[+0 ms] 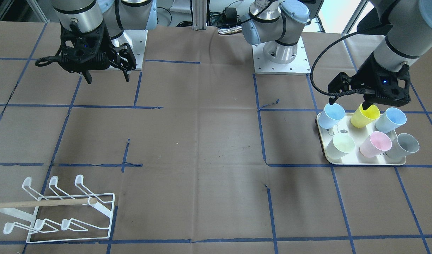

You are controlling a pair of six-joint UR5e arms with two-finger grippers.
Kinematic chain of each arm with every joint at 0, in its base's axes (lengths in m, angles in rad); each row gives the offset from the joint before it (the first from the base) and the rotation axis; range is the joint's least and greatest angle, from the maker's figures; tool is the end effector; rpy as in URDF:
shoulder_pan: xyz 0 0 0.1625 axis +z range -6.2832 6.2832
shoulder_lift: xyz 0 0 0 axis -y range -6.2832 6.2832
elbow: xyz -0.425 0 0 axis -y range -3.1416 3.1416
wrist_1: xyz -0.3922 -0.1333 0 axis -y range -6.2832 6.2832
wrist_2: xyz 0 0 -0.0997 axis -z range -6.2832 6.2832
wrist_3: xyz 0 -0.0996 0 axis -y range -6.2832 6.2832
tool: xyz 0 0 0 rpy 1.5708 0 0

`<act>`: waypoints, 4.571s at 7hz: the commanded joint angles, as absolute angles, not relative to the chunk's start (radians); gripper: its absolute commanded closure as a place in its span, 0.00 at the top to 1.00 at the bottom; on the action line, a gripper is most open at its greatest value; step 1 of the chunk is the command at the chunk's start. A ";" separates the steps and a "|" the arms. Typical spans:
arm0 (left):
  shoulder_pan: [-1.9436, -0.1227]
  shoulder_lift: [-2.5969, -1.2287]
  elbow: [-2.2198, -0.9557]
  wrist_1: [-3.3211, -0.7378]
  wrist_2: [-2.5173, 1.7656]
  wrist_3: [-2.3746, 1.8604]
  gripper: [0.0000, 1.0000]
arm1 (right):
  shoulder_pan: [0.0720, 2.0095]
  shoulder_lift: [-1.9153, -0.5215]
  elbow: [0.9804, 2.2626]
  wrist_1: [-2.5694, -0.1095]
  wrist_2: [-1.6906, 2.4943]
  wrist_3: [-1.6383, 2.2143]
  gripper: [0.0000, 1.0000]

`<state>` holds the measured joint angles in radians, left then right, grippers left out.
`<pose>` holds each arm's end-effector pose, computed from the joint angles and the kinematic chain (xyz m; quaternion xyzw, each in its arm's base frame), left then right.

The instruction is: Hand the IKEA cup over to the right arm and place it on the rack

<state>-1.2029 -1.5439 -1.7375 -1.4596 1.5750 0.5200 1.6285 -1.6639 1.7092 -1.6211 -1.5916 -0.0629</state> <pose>0.0464 -0.4898 0.4303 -0.0760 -0.9970 -0.0138 0.0042 0.1571 -0.4442 0.4688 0.0602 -0.9981 0.0025 0.0104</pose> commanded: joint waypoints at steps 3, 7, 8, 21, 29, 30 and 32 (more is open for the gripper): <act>-1.169 -1.557 -1.993 -1.099 1.580 0.514 0.99 | 1.629 -1.661 1.709 -1.621 -1.591 -0.063 1.00; -1.166 -1.687 -2.088 -0.882 1.582 0.489 0.99 | 1.629 -1.660 1.710 -1.623 -1.591 -0.063 1.00; -1.155 -1.701 -2.101 -0.868 1.580 0.489 0.99 | 1.629 -1.660 1.710 -1.621 -1.591 -0.063 1.00; -1.118 -1.708 -2.048 -0.924 1.580 0.499 0.00 | 1.629 -1.661 1.724 -1.624 -1.589 -0.063 1.00; -1.206 -1.704 -1.476 -1.530 1.566 0.468 0.00 | 1.628 -1.661 1.727 -1.675 -1.490 -0.061 1.00; -1.236 -1.707 -1.508 -1.415 1.512 0.474 0.00 | 1.625 -1.669 1.727 -1.695 -1.467 -0.058 1.00; -1.265 -1.686 -1.662 -1.140 1.392 0.476 0.00 | 1.617 -1.674 1.729 -1.794 -1.447 -0.026 0.99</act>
